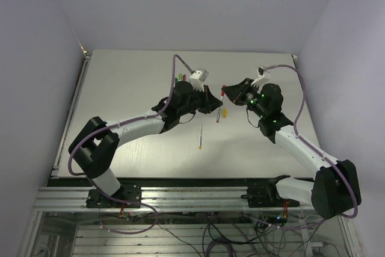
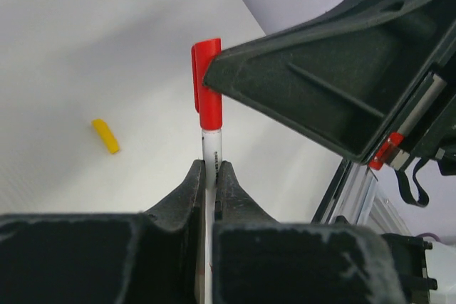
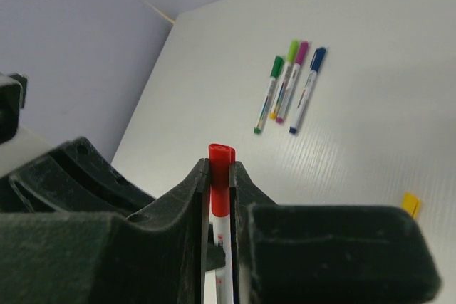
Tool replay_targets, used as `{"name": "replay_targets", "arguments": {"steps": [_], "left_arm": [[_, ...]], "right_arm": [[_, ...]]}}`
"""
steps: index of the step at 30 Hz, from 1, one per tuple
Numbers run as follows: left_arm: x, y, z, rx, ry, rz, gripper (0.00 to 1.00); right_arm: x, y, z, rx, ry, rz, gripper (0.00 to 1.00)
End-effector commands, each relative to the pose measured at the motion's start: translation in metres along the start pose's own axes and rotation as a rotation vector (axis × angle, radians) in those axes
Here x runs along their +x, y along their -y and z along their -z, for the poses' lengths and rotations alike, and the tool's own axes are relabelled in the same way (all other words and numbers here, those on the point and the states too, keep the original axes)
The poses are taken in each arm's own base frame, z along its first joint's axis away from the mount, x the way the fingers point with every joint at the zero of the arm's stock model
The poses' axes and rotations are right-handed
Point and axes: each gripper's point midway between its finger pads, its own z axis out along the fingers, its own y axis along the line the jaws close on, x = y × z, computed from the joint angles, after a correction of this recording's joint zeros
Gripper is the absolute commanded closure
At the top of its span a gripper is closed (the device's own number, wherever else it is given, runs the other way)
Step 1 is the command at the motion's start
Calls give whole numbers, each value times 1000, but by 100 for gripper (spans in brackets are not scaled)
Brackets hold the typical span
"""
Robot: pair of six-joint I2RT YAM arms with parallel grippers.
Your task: Insert the pens into the pen caps
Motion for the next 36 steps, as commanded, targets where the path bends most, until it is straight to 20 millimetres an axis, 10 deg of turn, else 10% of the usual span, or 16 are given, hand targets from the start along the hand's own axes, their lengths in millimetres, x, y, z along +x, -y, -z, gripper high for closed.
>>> {"name": "replay_targets", "arguments": {"steps": [1, 25, 36], "left_arm": [[-49, 6, -5, 13, 172, 1, 93], [-180, -15, 1, 77, 508, 88, 93], [-159, -41, -10, -12, 414, 55, 93]], "right_arm": [[36, 3, 4, -3, -178, 5, 100], [120, 27, 20, 45, -532, 173, 100], [83, 42, 15, 214, -356, 211, 100]]}}
